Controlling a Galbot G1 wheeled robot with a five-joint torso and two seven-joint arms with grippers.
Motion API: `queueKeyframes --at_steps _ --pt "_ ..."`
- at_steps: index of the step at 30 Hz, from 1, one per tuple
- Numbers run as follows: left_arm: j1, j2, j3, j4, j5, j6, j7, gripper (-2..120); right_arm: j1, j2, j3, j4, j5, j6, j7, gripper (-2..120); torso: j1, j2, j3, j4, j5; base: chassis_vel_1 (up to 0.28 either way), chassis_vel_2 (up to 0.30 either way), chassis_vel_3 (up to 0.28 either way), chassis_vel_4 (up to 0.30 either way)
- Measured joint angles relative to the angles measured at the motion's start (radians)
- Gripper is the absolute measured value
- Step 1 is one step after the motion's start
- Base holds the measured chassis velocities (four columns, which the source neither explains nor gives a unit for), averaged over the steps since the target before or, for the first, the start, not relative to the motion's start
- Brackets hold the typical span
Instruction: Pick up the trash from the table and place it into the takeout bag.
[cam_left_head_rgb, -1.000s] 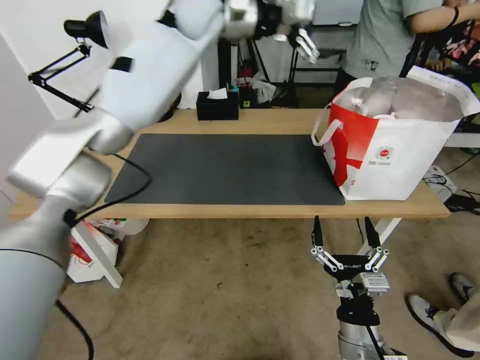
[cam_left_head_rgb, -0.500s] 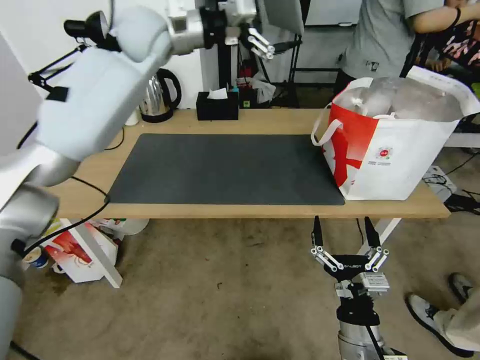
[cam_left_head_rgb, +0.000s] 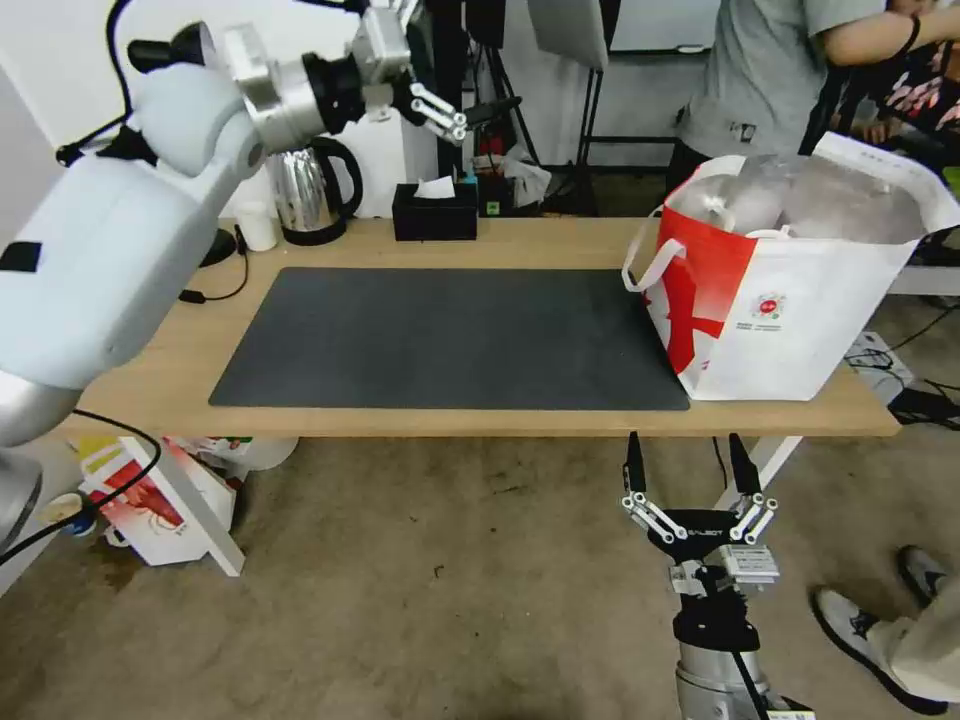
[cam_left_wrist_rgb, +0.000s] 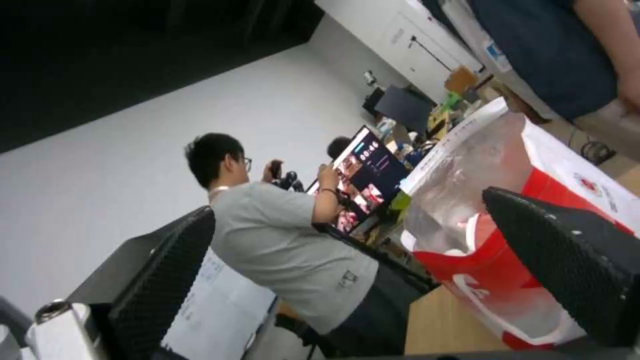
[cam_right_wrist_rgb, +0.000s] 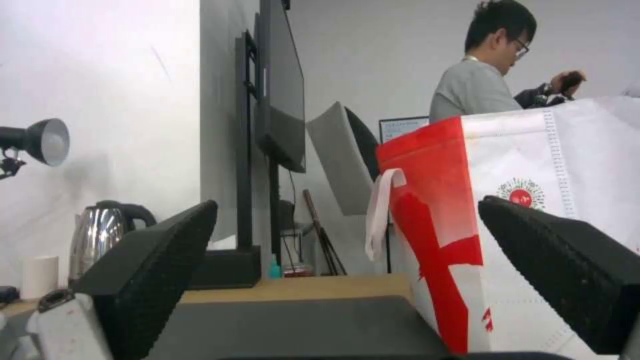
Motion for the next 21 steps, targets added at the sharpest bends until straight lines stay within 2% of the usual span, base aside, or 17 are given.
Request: queueKeyframes --at_steps 8,12,13,21 --pt "0.114 0.053 -0.076 -0.063 -0.022 0.015 -0.021 100 0.000 0.000 0.000 0.000 0.000 0.000 0.000 100 0.000 0.000 0.000 0.0000 0.0000 0.000 0.000 0.000 0.000" --pt "0.227 0.093 -0.177 -0.117 -0.035 0.023 -0.038 100 0.000 0.000 0.000 0.000 0.000 0.000 0.000 100 0.000 0.000 0.000 0.0002 -0.0002 0.000 0.000 0.000 0.000" --pt "0.227 0.093 -0.177 -0.117 -0.035 0.023 -0.038 100 0.000 0.000 0.000 0.000 0.000 0.000 0.000 100 0.000 0.000 0.000 0.0002 -0.0002 0.000 0.000 0.000 0.000" --pt "0.380 0.132 -0.339 -0.189 -0.052 0.028 -0.065 100 0.000 0.000 0.000 0.000 0.000 0.000 0.000 100 0.000 0.000 0.000 -0.0003 0.0001 0.000 0.000 0.000 0.000"
